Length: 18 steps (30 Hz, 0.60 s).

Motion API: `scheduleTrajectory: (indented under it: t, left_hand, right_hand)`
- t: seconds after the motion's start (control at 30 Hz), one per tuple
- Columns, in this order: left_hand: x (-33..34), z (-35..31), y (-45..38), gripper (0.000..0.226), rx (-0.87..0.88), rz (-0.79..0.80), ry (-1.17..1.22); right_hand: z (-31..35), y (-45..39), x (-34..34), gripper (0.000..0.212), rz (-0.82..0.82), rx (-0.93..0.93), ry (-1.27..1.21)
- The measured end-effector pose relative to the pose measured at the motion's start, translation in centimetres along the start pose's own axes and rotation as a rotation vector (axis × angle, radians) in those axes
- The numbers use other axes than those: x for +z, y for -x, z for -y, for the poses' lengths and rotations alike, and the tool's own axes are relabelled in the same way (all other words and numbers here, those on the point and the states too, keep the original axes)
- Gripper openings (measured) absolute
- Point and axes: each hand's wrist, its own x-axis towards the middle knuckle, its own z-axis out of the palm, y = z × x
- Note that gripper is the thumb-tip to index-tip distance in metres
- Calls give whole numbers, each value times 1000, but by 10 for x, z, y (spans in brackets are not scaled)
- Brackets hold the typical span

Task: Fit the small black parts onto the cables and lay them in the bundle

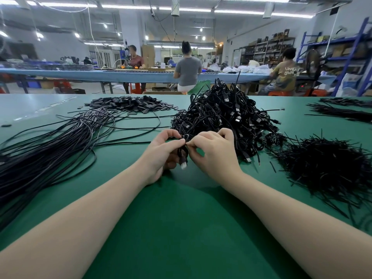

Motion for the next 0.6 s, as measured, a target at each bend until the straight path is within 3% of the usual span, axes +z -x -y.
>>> scheduleTrajectory:
  t: [0.13, 0.3, 0.37, 0.5, 0.6]
  left_hand:
    - [-3, -1, -1, 25, -2, 59, 67]
    - [1, 7, 1, 56, 130, 57, -104]
    - [1, 9, 2, 47, 175, 67, -87]
    - [-1, 11, -1, 5, 224, -36, -209]
    - [2, 11, -2, 9, 168, -72, -230]
  right_hand:
    - [2, 0, 1, 13, -15, 65, -21]
    - [-6, 2, -2, 10, 20, 150, -89]
    - [-4, 2, -1, 10, 25, 133, -91]
    - [-3, 0, -1, 9, -17, 98, -20]
    - [-1, 0, 0, 12, -30, 101, 10]
